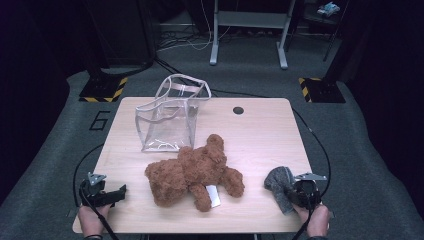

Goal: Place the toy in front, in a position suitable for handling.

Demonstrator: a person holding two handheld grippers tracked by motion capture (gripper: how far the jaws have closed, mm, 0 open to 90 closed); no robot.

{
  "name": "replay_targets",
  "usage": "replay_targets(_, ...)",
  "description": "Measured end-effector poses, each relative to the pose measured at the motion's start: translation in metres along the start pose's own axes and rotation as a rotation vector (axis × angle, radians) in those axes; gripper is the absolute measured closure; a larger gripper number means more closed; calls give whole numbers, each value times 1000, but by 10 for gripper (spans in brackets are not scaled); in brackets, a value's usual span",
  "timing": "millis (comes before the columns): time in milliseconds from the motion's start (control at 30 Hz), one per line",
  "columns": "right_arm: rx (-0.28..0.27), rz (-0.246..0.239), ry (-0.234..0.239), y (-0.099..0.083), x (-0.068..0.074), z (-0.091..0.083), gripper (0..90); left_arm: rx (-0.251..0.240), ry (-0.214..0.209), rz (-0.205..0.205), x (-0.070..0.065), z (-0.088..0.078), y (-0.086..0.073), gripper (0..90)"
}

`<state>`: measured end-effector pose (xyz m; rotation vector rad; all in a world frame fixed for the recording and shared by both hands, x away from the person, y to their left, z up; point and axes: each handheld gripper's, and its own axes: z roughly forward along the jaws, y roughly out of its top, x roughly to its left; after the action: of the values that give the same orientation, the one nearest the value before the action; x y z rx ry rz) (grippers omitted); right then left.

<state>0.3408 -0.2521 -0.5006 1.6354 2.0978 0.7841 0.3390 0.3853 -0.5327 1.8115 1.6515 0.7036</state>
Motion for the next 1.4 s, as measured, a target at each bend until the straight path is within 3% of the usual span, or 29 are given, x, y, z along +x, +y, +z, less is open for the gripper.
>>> replay_targets(233,-74,12,9,9,-6,-9,731,-1,0,-2,0,0,0,12)
replay_targets(467,-116,0,-9,37,-14,-13,726,1,1,-3,0,0,0,15)
replay_targets(833,-115,-1,-54,73,-24,4,724,1,1,-3,0,0,0,15)
replay_targets(1100,-103,12,-81,88,-32,23,718,0,1,-2,0,0,0,15)
replay_targets(1400,-82,39,-74,99,-39,43,707,1,2,-4,0,0,0,15)
